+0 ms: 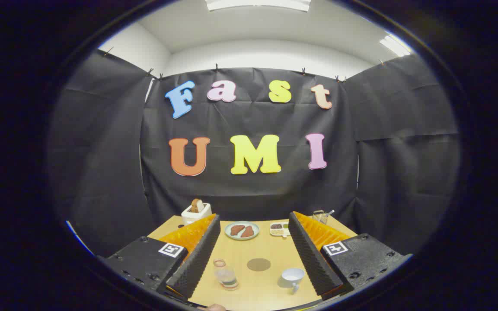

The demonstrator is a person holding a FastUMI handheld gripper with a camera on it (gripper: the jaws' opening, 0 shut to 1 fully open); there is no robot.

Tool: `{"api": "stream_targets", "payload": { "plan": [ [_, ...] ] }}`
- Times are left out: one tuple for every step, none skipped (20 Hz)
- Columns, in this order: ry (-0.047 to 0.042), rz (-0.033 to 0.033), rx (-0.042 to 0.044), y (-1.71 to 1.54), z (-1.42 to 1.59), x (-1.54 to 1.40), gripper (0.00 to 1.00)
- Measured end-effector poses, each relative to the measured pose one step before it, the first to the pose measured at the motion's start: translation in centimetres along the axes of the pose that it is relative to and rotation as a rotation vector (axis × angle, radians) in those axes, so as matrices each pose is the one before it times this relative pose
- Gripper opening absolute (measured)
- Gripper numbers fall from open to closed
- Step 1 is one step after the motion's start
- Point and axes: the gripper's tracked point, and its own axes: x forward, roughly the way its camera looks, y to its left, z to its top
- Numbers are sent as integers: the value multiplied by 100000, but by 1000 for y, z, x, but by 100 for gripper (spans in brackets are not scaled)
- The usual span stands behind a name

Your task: Take the bottle from table, then pour the juice into the cup, finally place the bottle on the coaster

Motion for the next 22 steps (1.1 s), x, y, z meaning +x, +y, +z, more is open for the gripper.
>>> {"api": "stream_targets", "payload": {
  "plan": [
    [888,752,184,400,-236,-3,100],
    [137,638,114,333,-42,-123,100],
    [-667,649,-130,157,131,-212,100],
    [-1268,862,-350,277,262,-121,100],
    [-647,3,-338,14,-33,-4,100],
    [-270,88,-302,1,-92,18,100],
    [480,411,-481,214,-357,54,100],
    [260,546,-106,191,-151,-59,100],
    [-70,207,-220,43,65,4,100],
    [-195,-123,32,-101,74,-13,100],
    [-234,144,196,41,-62,-22,100],
    [-315,-73,384,-13,84,63,100],
    [-2,-345,228,-64,-87,-18,100],
    [-323,55,-175,55,-85,42,100],
    [98,-78,-25,24,-119,173,100],
    [295,-152,-160,-21,-228,13,100],
    [259,189,-244,51,-290,88,100],
    [364,-159,314,-62,-145,60,100],
    [454,-416,421,-167,-254,163,100],
    [490,-17,126,-34,-252,88,100],
    [58,-40,338,13,-161,129,100],
    [-301,12,-55,-40,-131,119,100]
  ]
}}
